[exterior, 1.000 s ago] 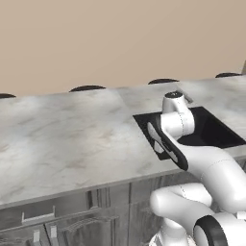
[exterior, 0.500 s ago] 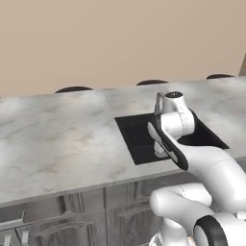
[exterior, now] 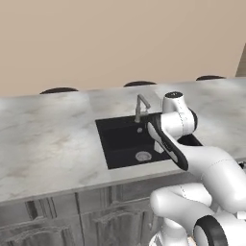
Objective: Place the two vegetables and bowl onto the tray for setting up a vegetable dip station.
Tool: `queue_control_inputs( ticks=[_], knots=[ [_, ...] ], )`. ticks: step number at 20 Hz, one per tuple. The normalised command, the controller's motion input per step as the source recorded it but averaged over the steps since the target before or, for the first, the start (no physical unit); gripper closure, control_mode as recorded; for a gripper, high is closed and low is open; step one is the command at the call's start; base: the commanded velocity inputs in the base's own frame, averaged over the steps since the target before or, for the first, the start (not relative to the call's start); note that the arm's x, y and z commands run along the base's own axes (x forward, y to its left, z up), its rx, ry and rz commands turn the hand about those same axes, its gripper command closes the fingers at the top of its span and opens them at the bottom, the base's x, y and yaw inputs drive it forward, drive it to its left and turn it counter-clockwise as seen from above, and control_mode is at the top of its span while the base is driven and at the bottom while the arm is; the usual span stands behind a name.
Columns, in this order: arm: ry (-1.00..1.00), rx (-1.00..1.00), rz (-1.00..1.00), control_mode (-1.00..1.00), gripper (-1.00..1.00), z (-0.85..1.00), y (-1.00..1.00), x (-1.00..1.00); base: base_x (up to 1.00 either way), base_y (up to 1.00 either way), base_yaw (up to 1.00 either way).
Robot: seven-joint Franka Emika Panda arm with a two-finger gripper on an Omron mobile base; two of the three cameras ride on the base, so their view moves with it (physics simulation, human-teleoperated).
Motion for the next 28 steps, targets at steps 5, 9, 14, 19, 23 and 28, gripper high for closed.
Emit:
queue_control_inputs(
  ticks=[5,9,14,19,23,28],
  knots=[
    [0.0,0.0,0.0,1.0,1.0,0.0,0.0,0.0,0.08,-0.56,0.02],
    [0.0,0.0,0.0,1.0,1.0,0.0,0.0,0.0,0.12,-0.56,0.02],
    [0.0,0.0,0.0,1.0,1.0,0.0,0.0,0.0,0.13,-0.55,0.02],
    [0.0,0.0,0.0,1.0,1.0,0.0,0.0,0.0,0.13,-0.55,0.02],
    [0.0,0.0,0.0,1.0,1.0,0.0,0.0,0.0,0.13,-0.55,0.02],
    [0.0,0.0,0.0,1.0,1.0,0.0,0.0,0.0,0.14,-0.54,0.03]
  ],
)
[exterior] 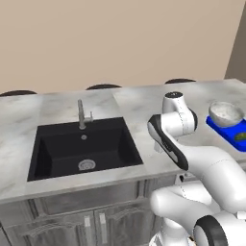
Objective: Place the two vegetables and bowl onto the tray for setting up a vegetable dip station.
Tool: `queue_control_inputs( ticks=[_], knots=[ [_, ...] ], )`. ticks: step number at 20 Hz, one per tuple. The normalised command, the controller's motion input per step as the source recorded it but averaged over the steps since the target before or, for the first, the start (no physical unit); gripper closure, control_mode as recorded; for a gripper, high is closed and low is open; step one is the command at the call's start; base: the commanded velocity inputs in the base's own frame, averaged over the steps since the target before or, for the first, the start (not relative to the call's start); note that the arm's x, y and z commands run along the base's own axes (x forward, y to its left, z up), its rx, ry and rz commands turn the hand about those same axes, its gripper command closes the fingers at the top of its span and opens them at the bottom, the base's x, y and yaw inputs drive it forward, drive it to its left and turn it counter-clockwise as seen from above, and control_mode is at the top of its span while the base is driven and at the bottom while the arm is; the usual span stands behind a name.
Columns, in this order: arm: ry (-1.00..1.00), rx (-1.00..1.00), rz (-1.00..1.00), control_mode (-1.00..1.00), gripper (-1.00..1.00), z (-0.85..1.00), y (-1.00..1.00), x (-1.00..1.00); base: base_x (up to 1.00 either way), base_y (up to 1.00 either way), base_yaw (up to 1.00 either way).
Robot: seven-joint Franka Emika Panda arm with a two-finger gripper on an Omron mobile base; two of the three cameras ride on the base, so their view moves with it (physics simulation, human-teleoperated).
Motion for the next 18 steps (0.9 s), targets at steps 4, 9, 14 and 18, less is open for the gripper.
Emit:
queue_control_inputs(
  ticks=[4,9,14,18],
  knots=[
    [0.0,0.0,0.0,1.0,1.0,0.0,0.0,0.0,0.15,-0.54,0.04],
    [0.0,0.0,0.0,1.0,1.0,0.0,0.0,0.0,0.15,-0.56,0.0],
    [0.0,0.0,0.0,1.0,1.0,0.0,0.0,0.0,0.15,-0.57,0.0],
    [0.0,0.0,0.0,1.0,1.0,0.0,0.0,0.0,0.14,-0.58,0.0]
  ],
)
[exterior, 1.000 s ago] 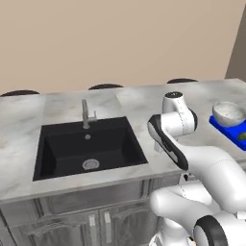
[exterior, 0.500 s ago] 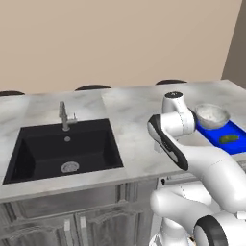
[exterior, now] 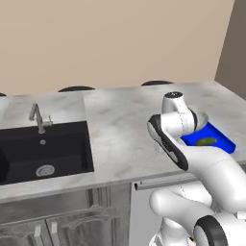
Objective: Place the two vegetables and bowl onto the tray for setting up a vegetable dip station.
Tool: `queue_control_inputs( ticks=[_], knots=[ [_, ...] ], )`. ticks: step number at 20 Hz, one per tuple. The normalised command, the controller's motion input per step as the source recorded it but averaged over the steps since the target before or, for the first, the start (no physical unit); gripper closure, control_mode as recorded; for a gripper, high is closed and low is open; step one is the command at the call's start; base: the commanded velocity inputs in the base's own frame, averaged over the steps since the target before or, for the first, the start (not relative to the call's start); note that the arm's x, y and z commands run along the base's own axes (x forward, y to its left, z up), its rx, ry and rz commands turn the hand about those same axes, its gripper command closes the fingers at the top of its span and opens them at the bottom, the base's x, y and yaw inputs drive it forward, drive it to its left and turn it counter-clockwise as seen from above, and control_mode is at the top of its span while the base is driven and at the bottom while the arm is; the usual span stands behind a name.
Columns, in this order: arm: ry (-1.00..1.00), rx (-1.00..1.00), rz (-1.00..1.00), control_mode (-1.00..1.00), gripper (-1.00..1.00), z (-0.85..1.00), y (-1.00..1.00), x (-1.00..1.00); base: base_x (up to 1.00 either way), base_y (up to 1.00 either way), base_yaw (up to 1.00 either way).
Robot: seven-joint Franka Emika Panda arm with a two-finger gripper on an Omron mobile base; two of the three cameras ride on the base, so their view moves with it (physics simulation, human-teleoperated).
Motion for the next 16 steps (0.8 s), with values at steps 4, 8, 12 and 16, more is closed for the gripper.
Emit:
queue_control_inputs(
  ticks=[4,8,12,16],
  knots=[
    [0.0,0.0,0.0,1.0,1.0,0.0,0.0,0.0,0.14,-0.58,0.0],
    [0.0,0.0,0.0,1.0,1.0,0.0,0.0,0.0,0.14,-0.58,0.0],
    [0.0,0.0,0.0,1.0,1.0,0.0,0.0,0.0,0.14,-0.57,0.0],
    [0.0,0.0,0.0,1.0,1.0,0.0,0.0,0.0,0.15,-0.56,0.0]
  ],
)
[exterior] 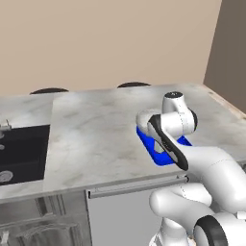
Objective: Place the two vegetables and bowl onto the tray for setting up a vegetable dip station.
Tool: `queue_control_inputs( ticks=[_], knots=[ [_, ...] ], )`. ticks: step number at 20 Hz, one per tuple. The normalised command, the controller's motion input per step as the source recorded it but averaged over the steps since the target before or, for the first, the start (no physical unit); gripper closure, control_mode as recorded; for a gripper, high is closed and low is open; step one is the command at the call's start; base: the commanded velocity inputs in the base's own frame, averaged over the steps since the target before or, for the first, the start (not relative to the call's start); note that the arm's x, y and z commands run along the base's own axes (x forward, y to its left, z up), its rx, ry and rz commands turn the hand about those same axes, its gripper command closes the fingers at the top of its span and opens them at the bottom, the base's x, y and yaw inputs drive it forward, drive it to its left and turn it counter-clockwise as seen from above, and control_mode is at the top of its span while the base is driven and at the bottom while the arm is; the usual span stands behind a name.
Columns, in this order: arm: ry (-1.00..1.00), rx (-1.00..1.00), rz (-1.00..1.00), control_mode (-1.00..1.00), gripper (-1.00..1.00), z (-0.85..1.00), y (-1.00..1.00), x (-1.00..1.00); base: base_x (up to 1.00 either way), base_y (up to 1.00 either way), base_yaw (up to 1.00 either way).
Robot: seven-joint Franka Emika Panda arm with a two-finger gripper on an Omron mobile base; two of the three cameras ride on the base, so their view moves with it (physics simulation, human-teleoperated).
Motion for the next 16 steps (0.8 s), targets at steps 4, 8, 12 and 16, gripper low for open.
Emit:
queue_control_inputs(
  ticks=[4,8,12,16],
  knots=[
    [0.0,0.0,0.0,1.0,1.0,0.0,0.0,0.0,0.17,-0.54,0.0],
    [0.0,0.0,0.0,1.0,1.0,0.0,0.0,0.0,0.31,-0.48,0.0],
    [0.0,0.0,0.0,1.0,1.0,0.0,0.0,0.0,0.26,-0.49,0.0],
    [0.0,0.0,0.0,1.0,1.0,0.0,0.0,0.0,0.26,-0.48,0.0]
  ],
)
